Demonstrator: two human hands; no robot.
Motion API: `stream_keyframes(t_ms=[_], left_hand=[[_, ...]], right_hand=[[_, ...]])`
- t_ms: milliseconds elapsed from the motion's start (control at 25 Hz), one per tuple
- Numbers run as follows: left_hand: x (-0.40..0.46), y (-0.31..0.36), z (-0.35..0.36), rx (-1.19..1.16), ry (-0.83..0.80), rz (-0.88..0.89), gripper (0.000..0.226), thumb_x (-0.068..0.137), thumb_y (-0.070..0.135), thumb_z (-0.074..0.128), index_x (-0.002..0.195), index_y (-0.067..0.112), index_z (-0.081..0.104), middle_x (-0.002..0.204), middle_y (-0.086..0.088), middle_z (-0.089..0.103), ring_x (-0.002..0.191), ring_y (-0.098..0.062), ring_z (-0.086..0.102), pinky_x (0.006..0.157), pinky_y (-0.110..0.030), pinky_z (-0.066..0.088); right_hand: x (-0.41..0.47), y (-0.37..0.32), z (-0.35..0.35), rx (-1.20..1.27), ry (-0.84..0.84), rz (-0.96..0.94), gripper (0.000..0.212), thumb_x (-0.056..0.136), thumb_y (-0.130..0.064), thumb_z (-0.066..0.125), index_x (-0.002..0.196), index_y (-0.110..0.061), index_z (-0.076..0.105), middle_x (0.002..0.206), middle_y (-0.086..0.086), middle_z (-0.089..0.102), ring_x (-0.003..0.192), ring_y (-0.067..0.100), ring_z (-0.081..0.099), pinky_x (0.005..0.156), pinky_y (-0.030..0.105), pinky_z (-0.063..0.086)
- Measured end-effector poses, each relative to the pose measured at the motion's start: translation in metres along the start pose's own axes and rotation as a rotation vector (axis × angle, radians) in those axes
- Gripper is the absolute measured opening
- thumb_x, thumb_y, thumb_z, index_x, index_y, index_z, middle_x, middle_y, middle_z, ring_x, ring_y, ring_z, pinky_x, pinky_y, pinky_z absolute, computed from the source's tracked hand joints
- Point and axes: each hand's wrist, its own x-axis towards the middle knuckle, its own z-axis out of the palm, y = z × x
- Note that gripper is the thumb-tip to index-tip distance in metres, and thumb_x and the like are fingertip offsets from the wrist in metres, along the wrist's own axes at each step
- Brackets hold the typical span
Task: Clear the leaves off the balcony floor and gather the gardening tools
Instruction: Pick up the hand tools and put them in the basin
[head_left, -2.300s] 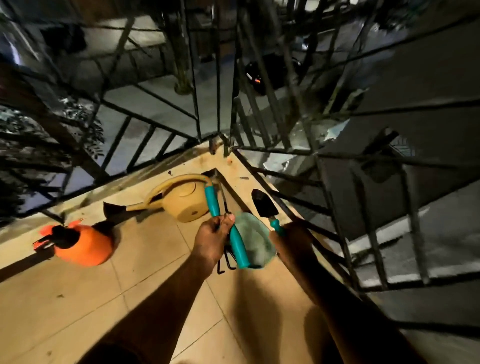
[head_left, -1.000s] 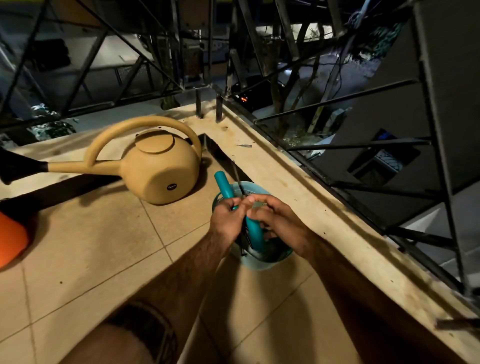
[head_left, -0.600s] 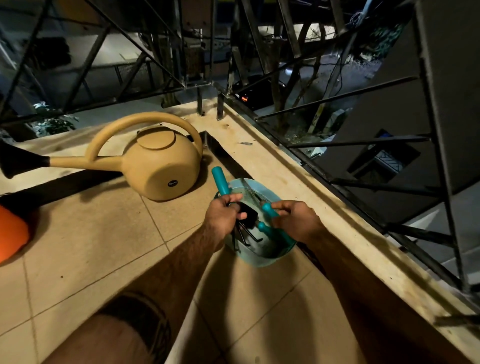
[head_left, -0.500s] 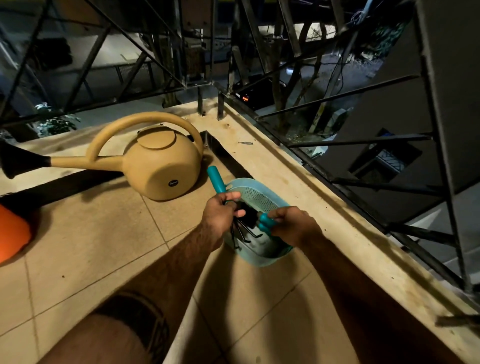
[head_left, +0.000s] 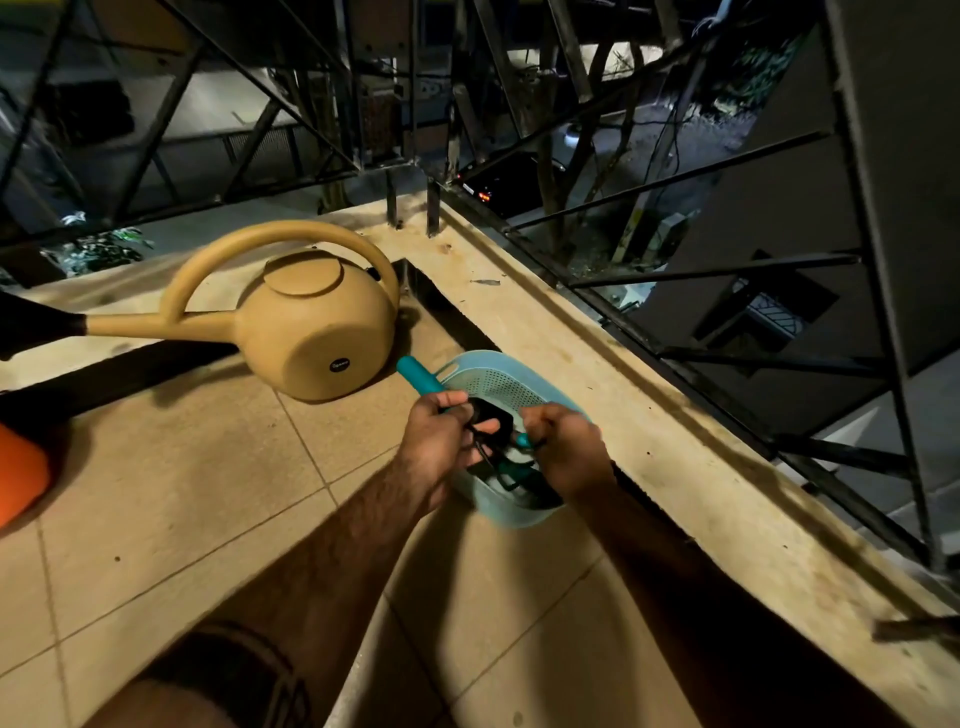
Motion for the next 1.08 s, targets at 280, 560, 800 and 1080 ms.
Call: stream_keyframes(t_ms=[280,560,800,1080], left_hand=[[0.003,0.002,0.022,0.075,-0.003,-0.016,0.017,0.104,0.007,0.044,0.101,0.021,0.052,0.105,-0.011,0.064,0.097,-0.025,0.068,0.080,-0.043,0.060],[0.016,-0.010,0.043,0.112,-0.060,-0.138,0.020,0.102,0.005,0.041,0.117,0.014,0.050,0.096,-0.014,0.066,0.084,-0.026,0.069,0.074,-0.039,0.059],[0.014,-0.016,0.011,0.527,0.114,0.112,0.010,0.096,0.012,0.057,0.102,0.020,0.057,0.104,-0.004,0.063,0.103,-0.025,0.063,0.100,-0.042,0.051],[-0.001,-0.006,0.005,0.658,-0.028,0.190,0.050,0.099,0.015,0.056,0.146,0.026,0.043,0.139,0.003,0.051,0.130,-0.021,0.049,0.113,-0.042,0.040]], right_hand=[[-0.023,-0.045,-0.059,0.132,-0.358,0.001,0.045,0.085,-0.053,0.072,0.124,-0.031,0.065,0.115,-0.004,0.072,0.099,0.008,0.065,0.082,0.027,0.052],[-0.027,-0.037,-0.042,-0.354,-0.199,-0.068,0.036,0.085,-0.036,0.073,0.117,-0.041,0.059,0.119,-0.010,0.066,0.109,0.013,0.062,0.096,0.032,0.053],[-0.012,-0.013,-0.013,-0.550,-0.131,0.017,0.044,0.080,-0.055,0.067,0.119,-0.036,0.062,0.111,-0.002,0.067,0.111,0.025,0.057,0.094,0.036,0.049],[-0.006,-0.001,0.014,-0.714,-0.123,-0.039,0.049,0.088,-0.056,0.059,0.134,-0.039,0.056,0.134,-0.002,0.059,0.132,0.027,0.039,0.107,0.046,0.024]])
